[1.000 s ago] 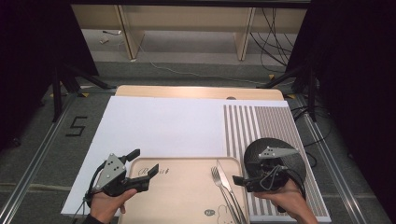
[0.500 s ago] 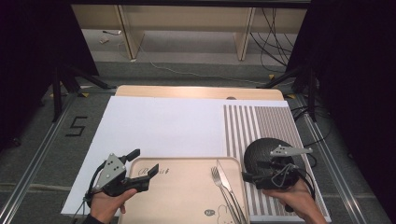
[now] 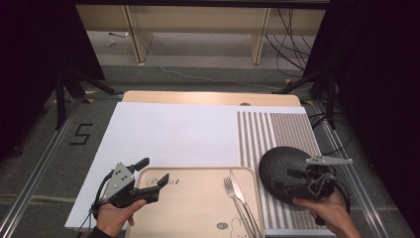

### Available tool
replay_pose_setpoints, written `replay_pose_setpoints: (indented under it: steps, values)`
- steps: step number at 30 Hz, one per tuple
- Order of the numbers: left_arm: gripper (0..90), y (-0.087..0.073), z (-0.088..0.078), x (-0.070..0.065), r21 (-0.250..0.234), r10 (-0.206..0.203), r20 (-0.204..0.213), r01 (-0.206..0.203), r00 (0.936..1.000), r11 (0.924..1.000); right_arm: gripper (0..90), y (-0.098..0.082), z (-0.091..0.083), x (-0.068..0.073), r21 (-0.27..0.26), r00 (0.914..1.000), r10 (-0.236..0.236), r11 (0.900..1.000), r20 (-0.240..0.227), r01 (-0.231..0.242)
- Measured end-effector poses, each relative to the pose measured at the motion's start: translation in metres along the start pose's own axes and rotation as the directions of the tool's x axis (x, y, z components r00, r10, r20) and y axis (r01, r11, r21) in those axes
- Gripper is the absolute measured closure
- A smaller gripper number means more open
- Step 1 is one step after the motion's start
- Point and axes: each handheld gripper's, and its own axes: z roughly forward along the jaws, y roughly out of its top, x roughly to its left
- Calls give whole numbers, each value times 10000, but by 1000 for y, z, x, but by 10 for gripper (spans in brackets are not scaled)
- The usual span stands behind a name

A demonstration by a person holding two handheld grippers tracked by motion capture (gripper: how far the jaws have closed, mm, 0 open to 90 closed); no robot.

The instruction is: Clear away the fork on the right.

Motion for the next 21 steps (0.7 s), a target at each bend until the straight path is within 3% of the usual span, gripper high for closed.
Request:
replay_pose_setpoints:
  steps: [21]
  values:
    - [186, 0, -1, 0, -14, -21, 9, 21, 10000, 10000, 170, -14, -19, -24, -102, 9966, 586, 9983, 575, -581]
